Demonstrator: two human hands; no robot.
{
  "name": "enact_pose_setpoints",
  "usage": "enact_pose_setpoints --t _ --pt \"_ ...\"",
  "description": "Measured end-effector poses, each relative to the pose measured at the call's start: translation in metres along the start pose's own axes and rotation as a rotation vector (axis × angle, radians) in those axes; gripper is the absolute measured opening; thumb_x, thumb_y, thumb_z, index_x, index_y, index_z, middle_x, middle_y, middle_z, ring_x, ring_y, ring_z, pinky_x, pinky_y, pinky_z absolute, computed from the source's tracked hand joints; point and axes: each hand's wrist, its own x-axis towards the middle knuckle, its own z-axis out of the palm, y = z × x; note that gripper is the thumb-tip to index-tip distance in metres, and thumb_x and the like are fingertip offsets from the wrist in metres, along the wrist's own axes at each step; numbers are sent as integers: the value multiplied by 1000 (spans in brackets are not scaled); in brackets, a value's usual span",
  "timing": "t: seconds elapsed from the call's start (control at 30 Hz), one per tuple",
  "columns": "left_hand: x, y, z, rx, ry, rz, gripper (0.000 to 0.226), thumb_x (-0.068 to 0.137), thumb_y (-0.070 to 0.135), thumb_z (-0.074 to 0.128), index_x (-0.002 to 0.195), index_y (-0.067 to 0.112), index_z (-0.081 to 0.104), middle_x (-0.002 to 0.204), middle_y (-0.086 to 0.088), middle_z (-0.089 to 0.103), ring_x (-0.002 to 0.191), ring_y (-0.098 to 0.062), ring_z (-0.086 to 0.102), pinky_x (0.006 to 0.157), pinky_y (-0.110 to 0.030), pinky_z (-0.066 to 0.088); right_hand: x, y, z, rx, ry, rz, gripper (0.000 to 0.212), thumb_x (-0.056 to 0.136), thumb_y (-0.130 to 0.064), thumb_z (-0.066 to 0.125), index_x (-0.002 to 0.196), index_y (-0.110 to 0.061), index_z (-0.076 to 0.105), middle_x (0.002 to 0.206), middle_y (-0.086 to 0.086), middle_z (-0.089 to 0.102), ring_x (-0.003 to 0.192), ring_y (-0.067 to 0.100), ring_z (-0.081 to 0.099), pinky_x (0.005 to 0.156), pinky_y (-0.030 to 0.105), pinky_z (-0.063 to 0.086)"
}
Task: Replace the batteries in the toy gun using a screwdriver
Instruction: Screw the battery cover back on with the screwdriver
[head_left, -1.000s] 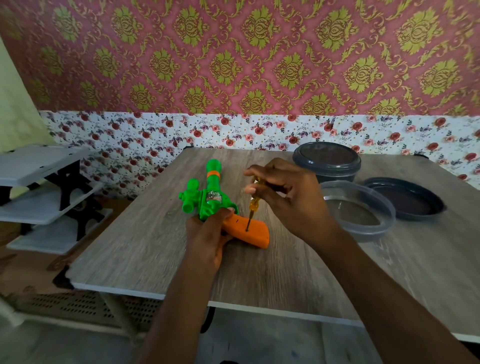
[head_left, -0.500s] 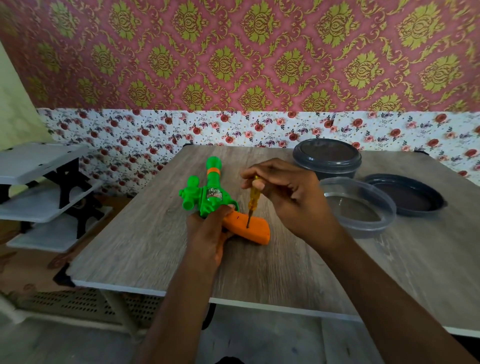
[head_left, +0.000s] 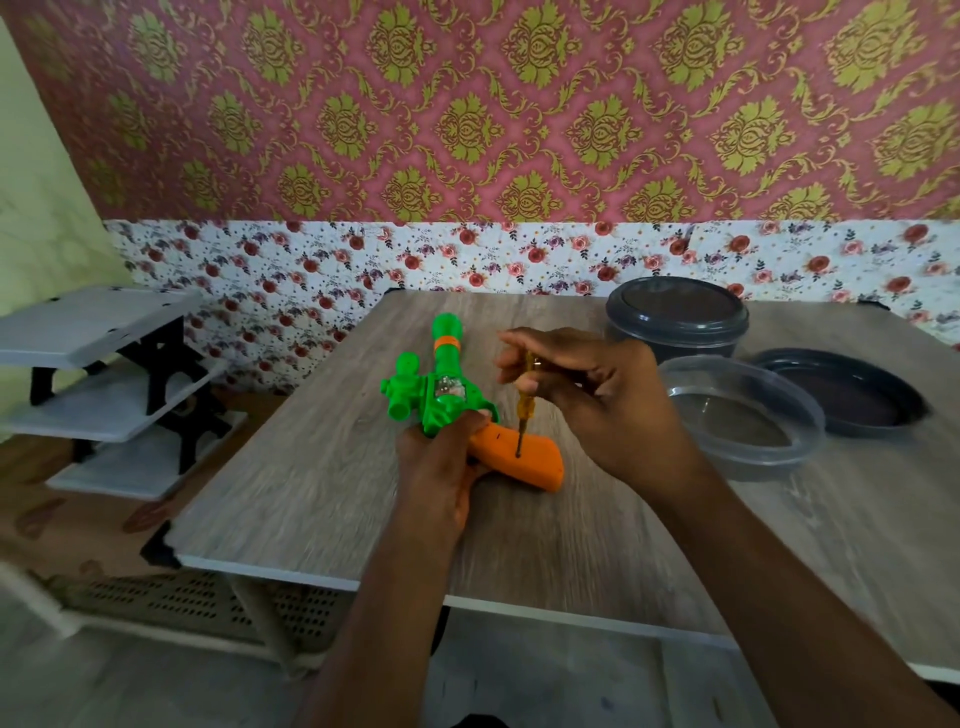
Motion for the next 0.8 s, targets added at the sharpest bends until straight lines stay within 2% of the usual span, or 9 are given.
enact_pose_setpoints --t 0.1,0.17,0.3,0.37,0.47,0.53,0.57,0.7,0.8 --pt "0 0 0 3 6 -4 37 82 -2 75 118 0 68 108 -25 72 90 -30 70 66 -43 64 1 2 3 -166 78 -77 28 88 -5 76 116 -5 76 96 9 71 90 17 74 75 38 63" --pt "0 -1 0 6 0 -7 36 82 -2 75 117 -1 68 112 -27 71 90 -30 71 66 -44 64 2 1 3 -217 93 -102 24 92 -10 72 115 -5 76 96 8 69 89 14 72 73 33 62" --pt "0 1 0 15 6 -13 40 81 -2 76 120 0 67 116 -27 70 93 -29 71 65 -42 64 1 3 -6 -144 9 -64 27 94 9 59 117 1 73 108 7 67 98 17 72 84 42 60" --pt "0 0 -1 10 -4 -9 39 82 -2 75 120 0 67 116 -28 70 92 -29 70 66 -43 64 0 3 -8 -138 -15 -91 29 94 6 62 120 -1 72 104 8 66 95 21 72 80 44 60" --pt "2 -1 0 3 -6 -9 39 82 -2 75 119 -1 67 113 -27 71 90 -29 70 70 -49 63 0 2 -5 -242 40 -142 30 90 -9 73 119 -5 75 91 8 60 82 17 65 66 31 55" --pt "2 -1 0 3 -7 -10 40 81 -2 75 121 0 67 107 -24 71 89 -28 70 71 -51 63 0 2 -5 -261 71 -143 29 88 -15 78 115 -4 76 90 6 56 79 9 61 67 17 52" --pt "3 -1 -1 1 -6 -13 40 81 -1 75 121 1 67 106 -23 72 90 -28 70 71 -49 64 1 2 -5 -255 67 -139 26 90 -15 77 113 -4 76 93 5 57 82 8 62 70 16 53" --pt "3 -1 -1 -10 -5 -6 41 81 -2 75 121 1 66 107 -24 71 92 -30 69 65 -42 63 2 2 -9 -100 -77 -57 23 97 4 61 117 -1 72 110 7 69 100 17 73 85 41 61" --pt "2 -1 -2 -15 -22 14 40 82 -2 74 121 1 65 99 -18 70 89 -28 69 68 -46 63 0 1 -9 -60 -27 4 32 96 4 63 125 -8 70 107 6 76 97 18 76 84 48 63"
